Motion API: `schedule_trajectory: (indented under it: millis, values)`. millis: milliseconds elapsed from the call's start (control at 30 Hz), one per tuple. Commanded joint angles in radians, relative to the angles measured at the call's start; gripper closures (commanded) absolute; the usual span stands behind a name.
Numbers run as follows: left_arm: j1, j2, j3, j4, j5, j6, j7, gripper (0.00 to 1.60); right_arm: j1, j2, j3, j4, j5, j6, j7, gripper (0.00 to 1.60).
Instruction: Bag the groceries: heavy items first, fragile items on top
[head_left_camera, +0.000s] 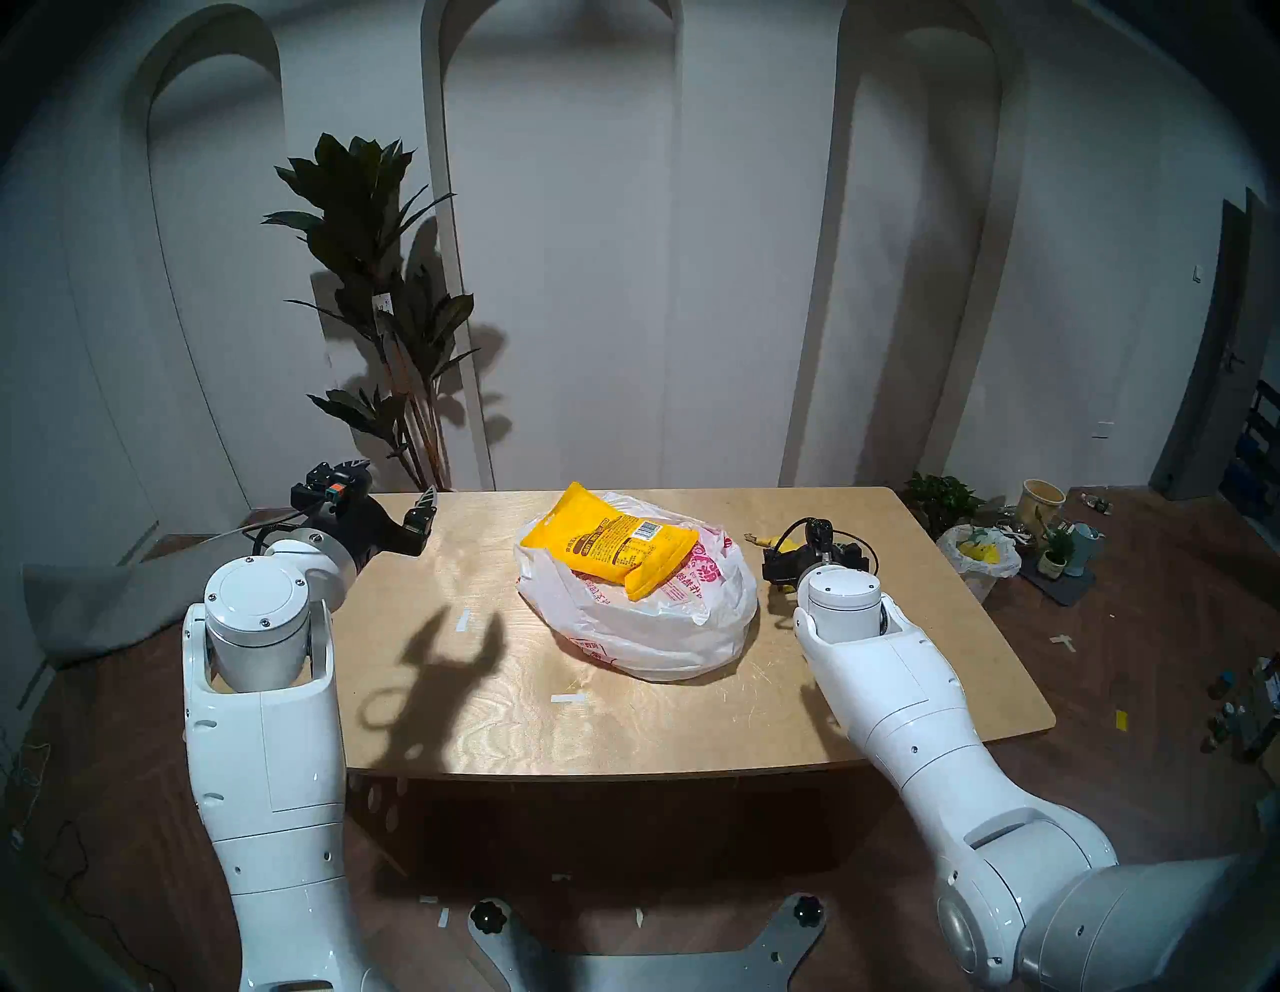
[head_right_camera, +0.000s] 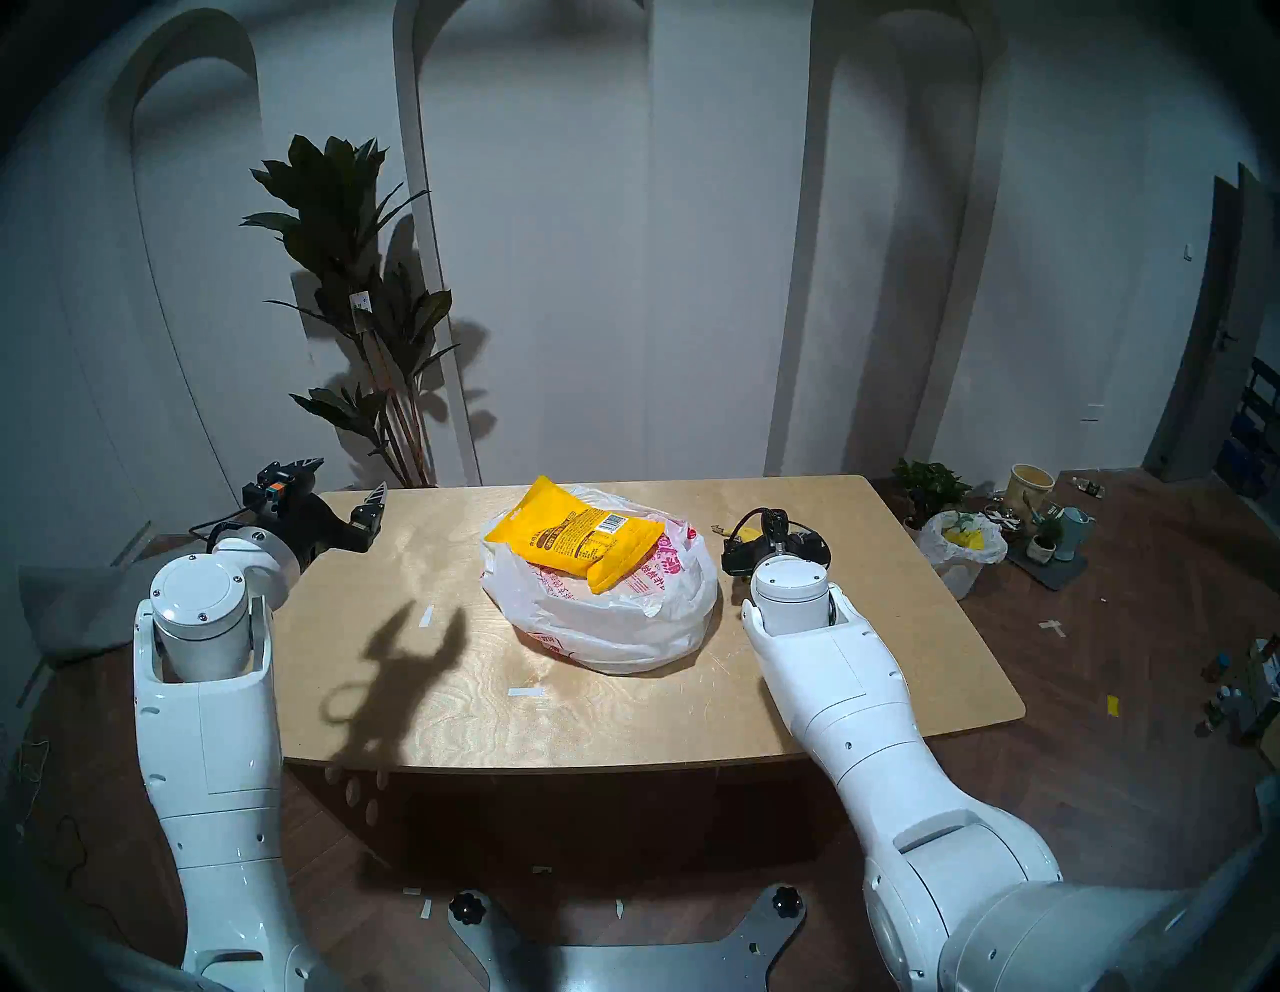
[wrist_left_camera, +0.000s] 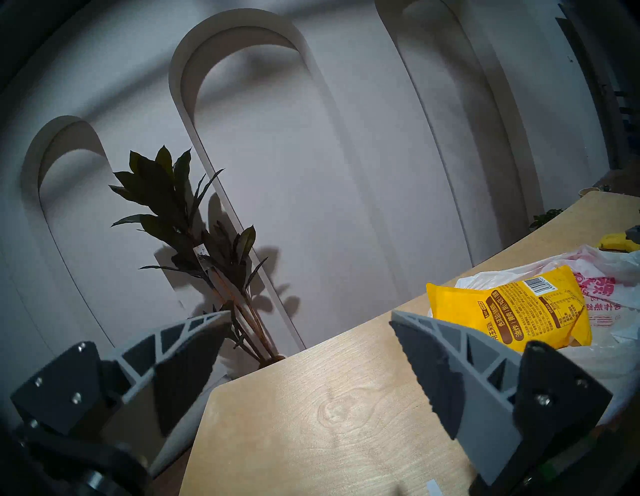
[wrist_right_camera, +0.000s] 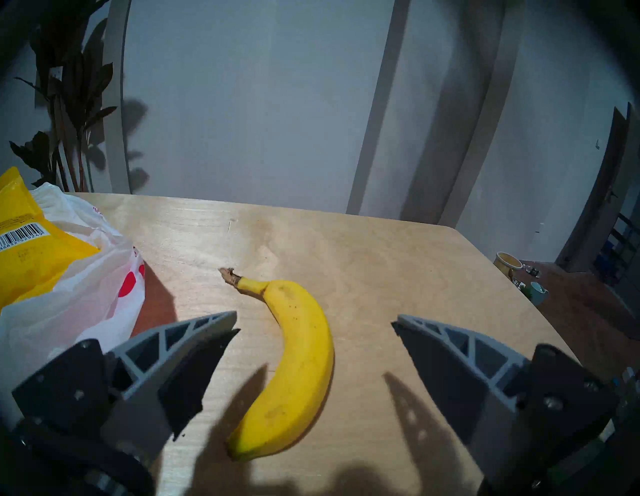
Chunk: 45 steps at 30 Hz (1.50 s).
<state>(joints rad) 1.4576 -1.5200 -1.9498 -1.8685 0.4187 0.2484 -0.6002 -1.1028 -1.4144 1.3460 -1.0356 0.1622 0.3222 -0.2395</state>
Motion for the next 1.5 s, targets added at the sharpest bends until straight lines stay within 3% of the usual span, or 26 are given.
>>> schedule_trajectory:
  millis: [0,333,767,1100,1167,1233,1267,1300,1467]
  values:
    - [-0.034,0.013,0.009,-0.006,0.005,-0.003,0.002,0.0,0.112,-0.054,0.009,0.061,0.002,0.002,-0.011,0.0]
    - [-0.04,0.022,0.015,-0.004,0.012,0.005,0.004,0.0,0.186,-0.101,0.038,0.169,-0.007,0.006,-0.029,0.0]
    - [-0.057,0.032,0.018,0.015,0.03,0.016,0.01,0.0,0.308,-0.13,0.054,0.453,-0.011,-0.016,-0.049,0.0]
    - [-0.07,0.037,0.026,0.033,0.04,0.029,0.016,0.0,0.387,-0.138,0.054,0.644,-0.022,-0.085,-0.041,0.0]
    - [-0.071,0.038,0.026,0.035,0.042,0.031,0.018,0.0,0.4,-0.139,0.057,0.669,-0.022,-0.095,-0.039,0.8]
    - [-0.072,0.039,0.025,0.037,0.042,0.032,0.019,0.0,0.412,-0.138,0.059,0.696,-0.022,-0.11,-0.032,1.09]
    - [-0.073,0.04,0.024,0.039,0.042,0.033,0.02,0.0,0.417,-0.137,0.059,0.708,-0.022,-0.117,-0.029,1.4]
    - [-0.073,0.04,0.023,0.04,0.042,0.033,0.02,0.0,0.421,-0.137,0.06,0.717,-0.023,-0.123,-0.026,1.55]
    - [-0.075,0.042,0.021,0.043,0.04,0.034,0.023,0.0,0.447,-0.137,0.072,0.769,-0.017,-0.167,-0.015,1.6]
